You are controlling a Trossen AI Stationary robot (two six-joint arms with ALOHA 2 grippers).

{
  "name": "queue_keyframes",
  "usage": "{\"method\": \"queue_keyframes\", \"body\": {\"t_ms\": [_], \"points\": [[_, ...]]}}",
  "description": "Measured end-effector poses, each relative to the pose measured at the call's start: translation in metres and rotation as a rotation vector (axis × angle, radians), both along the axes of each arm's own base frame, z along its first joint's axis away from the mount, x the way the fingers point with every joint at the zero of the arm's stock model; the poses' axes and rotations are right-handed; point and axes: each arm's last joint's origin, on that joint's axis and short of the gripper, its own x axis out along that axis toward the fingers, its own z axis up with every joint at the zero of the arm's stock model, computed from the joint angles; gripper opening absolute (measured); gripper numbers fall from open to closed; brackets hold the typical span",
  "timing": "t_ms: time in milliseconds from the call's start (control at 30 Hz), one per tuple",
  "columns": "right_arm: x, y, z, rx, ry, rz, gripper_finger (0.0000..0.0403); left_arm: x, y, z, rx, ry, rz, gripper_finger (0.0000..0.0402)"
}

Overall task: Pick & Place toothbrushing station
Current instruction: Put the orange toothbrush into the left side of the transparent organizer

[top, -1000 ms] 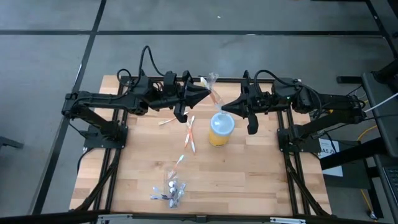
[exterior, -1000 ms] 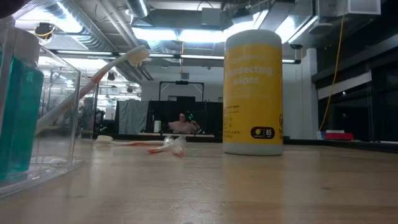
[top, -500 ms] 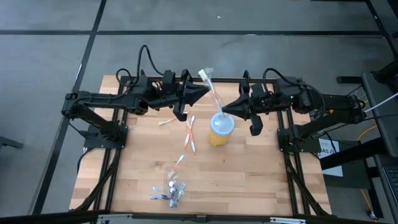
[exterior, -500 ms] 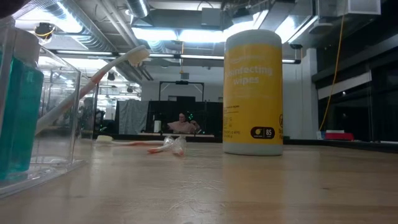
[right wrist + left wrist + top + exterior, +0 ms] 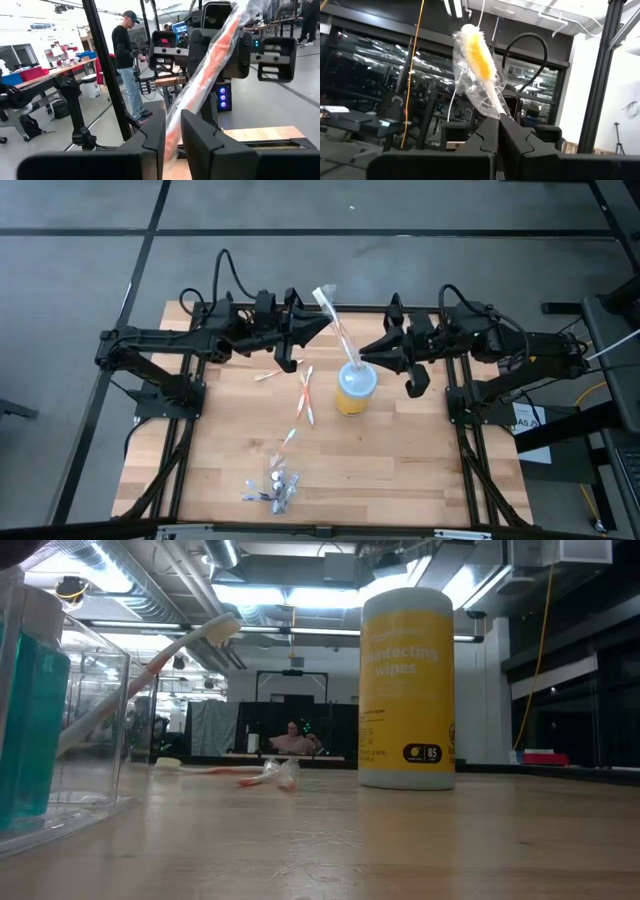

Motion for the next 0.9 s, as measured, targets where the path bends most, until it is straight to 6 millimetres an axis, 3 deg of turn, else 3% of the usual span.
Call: {"method": "queue_keyframes", "body": {"t_ms": [267, 467, 633, 900], "points": [[-0.004, -0.002, 0.002, -0.03, -0.015, -0.058, 0.0088, -0.01, 0.0, 0.004, 0.012, 0.037, 0.014, 0.0001], [-0.028, -0.007, 0.021, -0.052, -0.137, -0.148, 0.01, -0.031, -0.013, 0.003, -0.007, 0.199, 0.047, 0.0001], [-0.053, -0.009, 0.033, -0.048, -0.199, -0.175, 0.01, -0.054, -0.035, 0.002, -0.076, 0.306, 0.081, 0.0001], [-0.076, -0.011, 0.04, -0.047, -0.231, -0.176, 0.01, -0.076, -0.096, -0.015, -0.255, 0.439, 0.209, 0.0001]]}}
